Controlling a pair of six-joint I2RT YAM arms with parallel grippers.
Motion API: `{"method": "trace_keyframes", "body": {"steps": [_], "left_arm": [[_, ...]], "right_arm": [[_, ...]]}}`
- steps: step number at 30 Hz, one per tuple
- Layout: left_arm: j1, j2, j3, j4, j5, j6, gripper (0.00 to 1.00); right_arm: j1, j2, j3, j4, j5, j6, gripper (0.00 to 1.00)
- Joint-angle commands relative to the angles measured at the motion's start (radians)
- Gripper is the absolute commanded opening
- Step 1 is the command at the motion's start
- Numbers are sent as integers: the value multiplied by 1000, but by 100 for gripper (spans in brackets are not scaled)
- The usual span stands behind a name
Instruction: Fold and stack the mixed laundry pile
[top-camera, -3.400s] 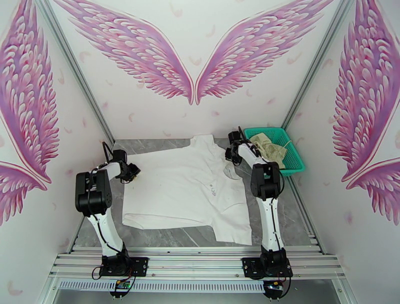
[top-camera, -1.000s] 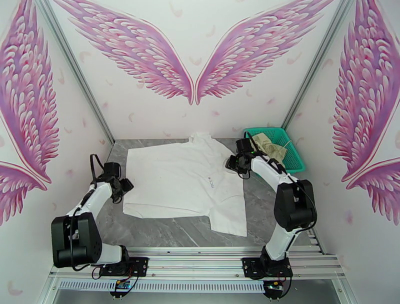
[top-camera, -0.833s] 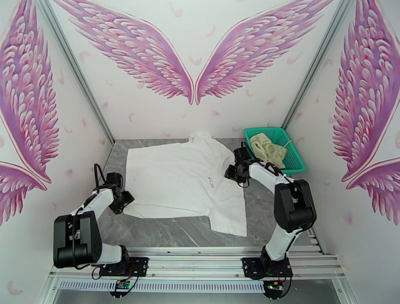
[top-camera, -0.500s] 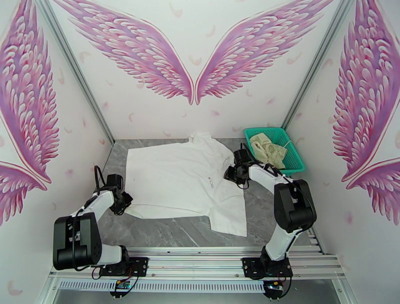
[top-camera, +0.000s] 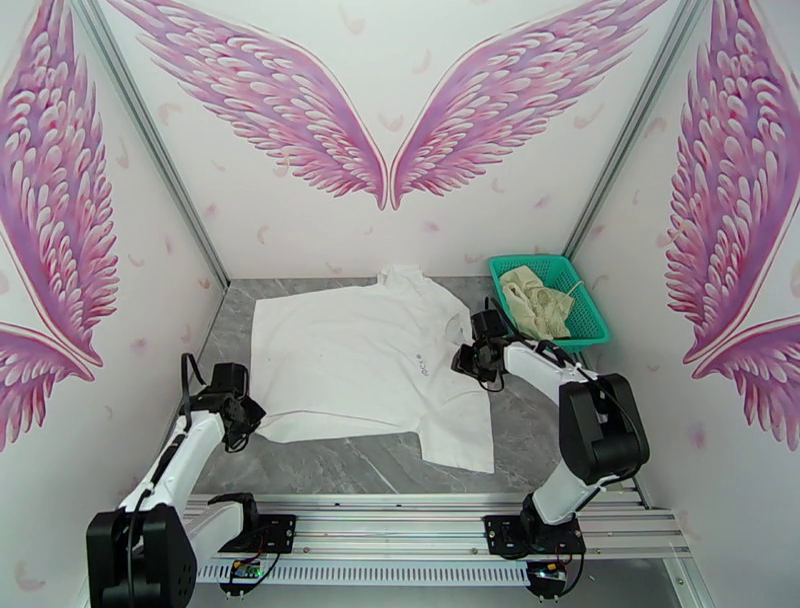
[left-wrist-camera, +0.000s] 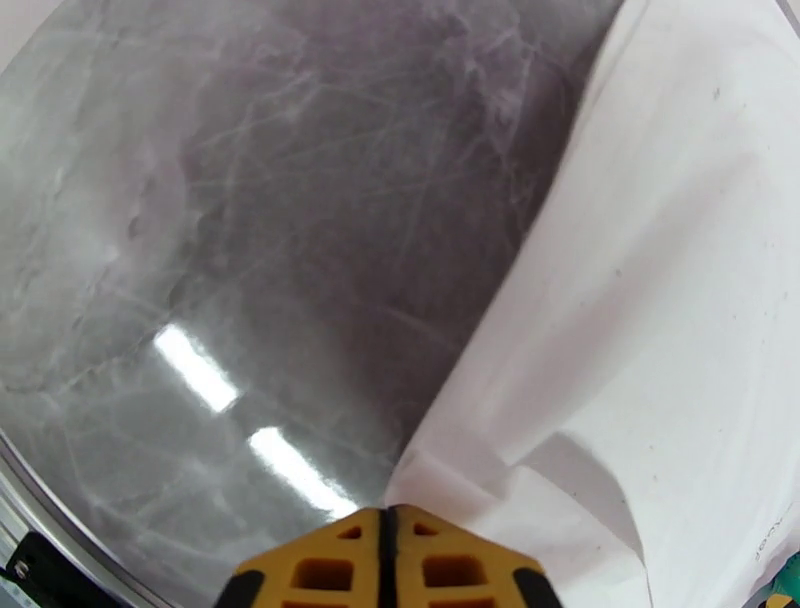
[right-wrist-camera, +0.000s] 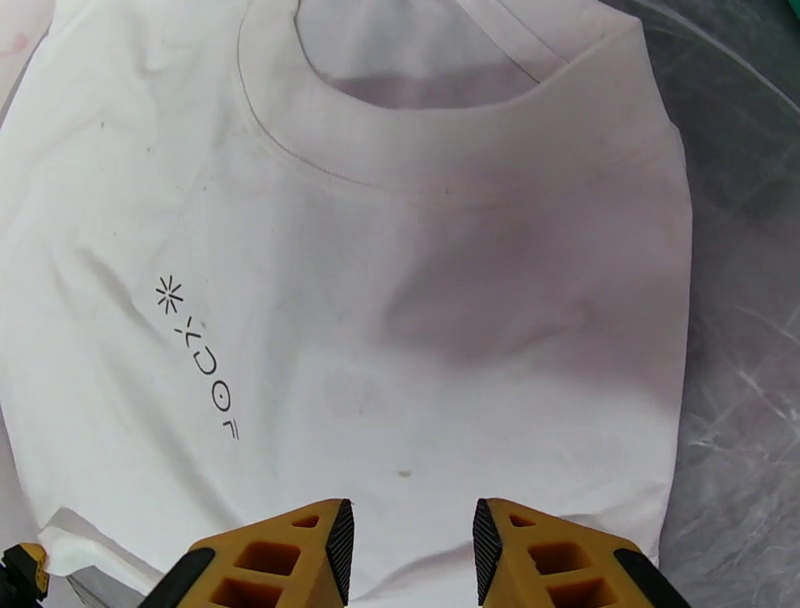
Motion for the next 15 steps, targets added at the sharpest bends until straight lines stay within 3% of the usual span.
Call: {"method": "trace_keyframes", "body": {"steps": [1, 5, 10, 15], "left_arm": [[2, -73, -11, -139, -114, -104, 50], [28, -87, 24, -165, -157, -112, 50], [25, -11, 108, -103, -116, 23, 50], [-69, 166, 174, 10, -66, 104, 52]], "right_arm": [[8, -46, -54, -18, 15, -1, 41], [9, -116, -109, -74, 32, 0, 42], [9, -212, -205, -166, 50, 23, 46], [8, -300, -311, -270, 68, 61, 54]]}}
